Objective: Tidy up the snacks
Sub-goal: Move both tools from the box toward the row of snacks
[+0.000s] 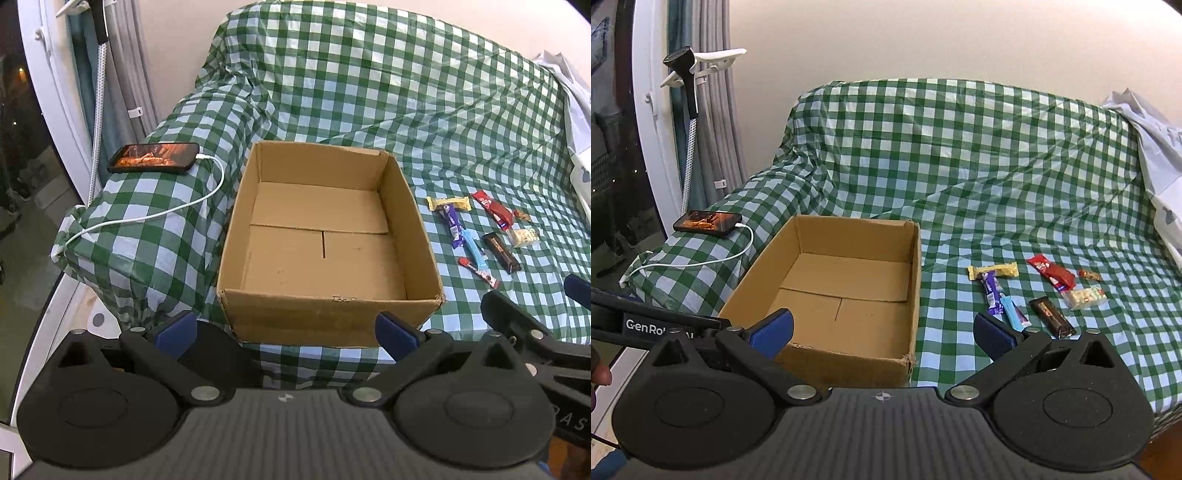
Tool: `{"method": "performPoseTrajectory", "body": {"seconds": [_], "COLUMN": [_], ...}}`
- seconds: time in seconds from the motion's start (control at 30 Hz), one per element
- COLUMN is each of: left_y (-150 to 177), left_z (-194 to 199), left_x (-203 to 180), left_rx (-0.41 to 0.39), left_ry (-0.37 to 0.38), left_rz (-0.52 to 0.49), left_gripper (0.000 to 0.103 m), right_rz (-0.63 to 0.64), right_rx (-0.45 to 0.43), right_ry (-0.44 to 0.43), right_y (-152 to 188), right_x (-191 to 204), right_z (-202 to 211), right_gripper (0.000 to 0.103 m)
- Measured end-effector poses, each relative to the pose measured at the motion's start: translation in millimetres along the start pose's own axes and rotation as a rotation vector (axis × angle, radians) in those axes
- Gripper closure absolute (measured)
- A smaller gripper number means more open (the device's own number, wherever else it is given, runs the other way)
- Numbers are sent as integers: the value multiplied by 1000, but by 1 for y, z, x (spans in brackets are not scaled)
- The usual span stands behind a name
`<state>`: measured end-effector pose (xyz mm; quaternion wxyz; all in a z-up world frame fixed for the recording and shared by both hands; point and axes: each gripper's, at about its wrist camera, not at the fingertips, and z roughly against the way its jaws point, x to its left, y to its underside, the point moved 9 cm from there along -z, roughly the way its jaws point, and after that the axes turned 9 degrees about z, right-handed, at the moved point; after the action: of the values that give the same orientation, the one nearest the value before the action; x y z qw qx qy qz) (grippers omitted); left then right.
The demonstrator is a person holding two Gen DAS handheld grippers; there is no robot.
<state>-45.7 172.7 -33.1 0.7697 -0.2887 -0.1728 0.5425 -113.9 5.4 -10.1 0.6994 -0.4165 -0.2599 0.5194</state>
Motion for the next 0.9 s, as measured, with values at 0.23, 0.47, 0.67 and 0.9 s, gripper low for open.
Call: {"method": "performPoseTrajectory", "body": {"seconds": [0.23,0.47,0.67,0.9], "left_y": [4,6,7,7], "left_z": [-4,-8,-13,-20], "left_x": [1,3,3,-1], "left_rx": [6,18,33,49], "left_ry": [-17,-20,-27,-43], "left_rz": [-19,-24,-36,-49], "left_gripper": [0,0,0,0], "right_rz": [-4,15,5,-11], "right_rx": [-13,30,46,56], "right_ry": [-22,2,0,-7], "right_y": [8,5,9,11], "right_x": [3,1,2,0], "right_z": [-2,-9,-15,-20], "right_gripper": [0,0,0,0]}}
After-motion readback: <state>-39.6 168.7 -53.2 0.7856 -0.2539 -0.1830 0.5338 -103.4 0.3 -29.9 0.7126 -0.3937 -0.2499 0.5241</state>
